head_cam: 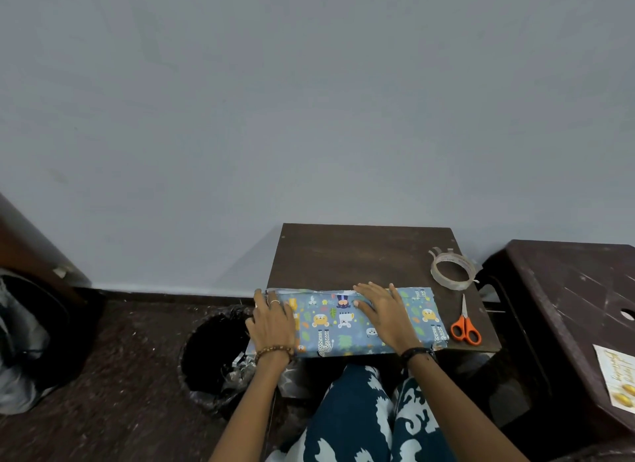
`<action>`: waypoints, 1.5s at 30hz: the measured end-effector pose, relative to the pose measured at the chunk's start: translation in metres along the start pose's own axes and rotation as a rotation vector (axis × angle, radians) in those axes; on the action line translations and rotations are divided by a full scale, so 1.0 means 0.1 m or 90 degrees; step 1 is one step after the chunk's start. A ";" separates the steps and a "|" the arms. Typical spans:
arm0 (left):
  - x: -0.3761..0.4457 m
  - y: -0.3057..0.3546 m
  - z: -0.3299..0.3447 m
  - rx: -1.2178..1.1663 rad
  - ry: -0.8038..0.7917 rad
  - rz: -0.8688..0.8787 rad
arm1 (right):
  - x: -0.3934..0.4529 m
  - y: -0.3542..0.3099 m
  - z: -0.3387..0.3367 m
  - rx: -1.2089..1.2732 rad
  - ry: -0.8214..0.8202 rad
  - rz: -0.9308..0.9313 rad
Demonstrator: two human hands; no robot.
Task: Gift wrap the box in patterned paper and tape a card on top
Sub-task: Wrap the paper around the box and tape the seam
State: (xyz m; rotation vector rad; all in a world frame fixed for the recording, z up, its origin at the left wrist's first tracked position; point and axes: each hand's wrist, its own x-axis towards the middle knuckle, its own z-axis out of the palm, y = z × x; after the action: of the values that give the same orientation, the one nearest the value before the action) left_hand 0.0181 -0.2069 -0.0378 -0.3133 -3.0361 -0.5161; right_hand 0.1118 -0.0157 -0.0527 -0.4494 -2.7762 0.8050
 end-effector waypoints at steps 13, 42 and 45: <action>0.24 -0.01 -0.13 0.208 -0.062 0.024 | -0.09 0.01 -0.04 -0.013 -0.002 -0.017; -0.12 0.46 0.22 0.053 -0.143 0.350 | -0.12 -0.24 0.01 -0.238 0.162 -0.001; -0.05 0.48 0.19 0.065 -0.149 0.370 | -0.29 -0.41 0.12 -0.276 0.184 -0.073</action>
State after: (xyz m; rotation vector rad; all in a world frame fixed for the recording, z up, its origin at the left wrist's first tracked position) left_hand 0.0329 -0.1569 -0.0408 -1.2696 -2.9419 -0.2931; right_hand 0.1260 -0.0642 -0.0436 -0.4318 -2.6580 0.0928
